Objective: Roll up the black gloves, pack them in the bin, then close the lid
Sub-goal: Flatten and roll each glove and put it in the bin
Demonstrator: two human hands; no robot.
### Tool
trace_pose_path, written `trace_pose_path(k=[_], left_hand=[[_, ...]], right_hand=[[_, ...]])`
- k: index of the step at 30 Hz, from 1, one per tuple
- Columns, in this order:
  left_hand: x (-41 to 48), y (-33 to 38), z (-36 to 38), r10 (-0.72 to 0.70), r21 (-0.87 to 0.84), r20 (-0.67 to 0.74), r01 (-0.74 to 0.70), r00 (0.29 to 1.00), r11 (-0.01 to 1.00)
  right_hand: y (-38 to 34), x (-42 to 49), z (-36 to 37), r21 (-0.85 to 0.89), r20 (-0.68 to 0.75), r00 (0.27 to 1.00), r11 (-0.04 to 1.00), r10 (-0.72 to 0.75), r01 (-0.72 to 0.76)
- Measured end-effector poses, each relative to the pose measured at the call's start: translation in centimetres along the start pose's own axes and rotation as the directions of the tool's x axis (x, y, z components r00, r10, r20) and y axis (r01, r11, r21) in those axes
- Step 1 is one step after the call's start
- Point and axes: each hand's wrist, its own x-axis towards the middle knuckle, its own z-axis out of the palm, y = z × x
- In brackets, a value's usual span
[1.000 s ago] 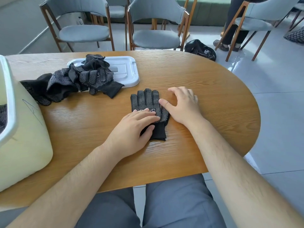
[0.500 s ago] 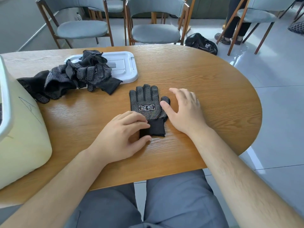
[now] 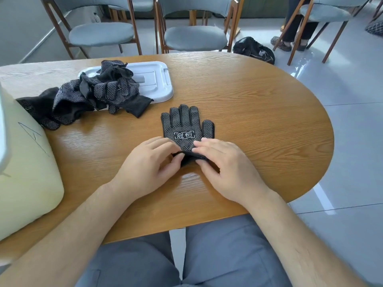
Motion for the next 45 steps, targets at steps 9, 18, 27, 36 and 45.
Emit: trace_pose_path(k=[9, 18, 27, 36, 45], left_hand=[[-0.6, -0.2, 0.0, 0.016, 0.116, 0.070, -0.024, 0.997, 0.993], [-0.9, 0.3, -0.3, -0.072, 0.009, 0.002, 0.072, 0.997, 0.997], [2.2, 0.1, -0.1, -0.341, -0.111, 0.104, 0.352, 0.934, 0.929], [0.6, -1.3, 0.6, -0.027, 0.023, 0.062, 0.026, 0.998, 0.999], [0.8, -1.3, 0.2, -0.118, 0.077, 0.049, 0.114, 0.992, 0.990]], right_hand=[[-0.1, -0.1, 0.0, -0.036, -0.048, 0.999, 0.999, -0.016, 0.014], [-0.7, -0.5, -0.8, 0.111, -0.055, 0.998, 0.994, 0.013, -0.007], [-0.9, 2.7, -0.5, 0.219, 0.028, 0.967, 0.943, 0.252, -0.252], [-0.8, 0.7, 0.3, -0.045, -0.022, 0.996, 0.996, 0.081, -0.082], [-0.7, 0.5, -0.4, -0.045, -0.028, 0.990, 0.990, 0.136, -0.137]])
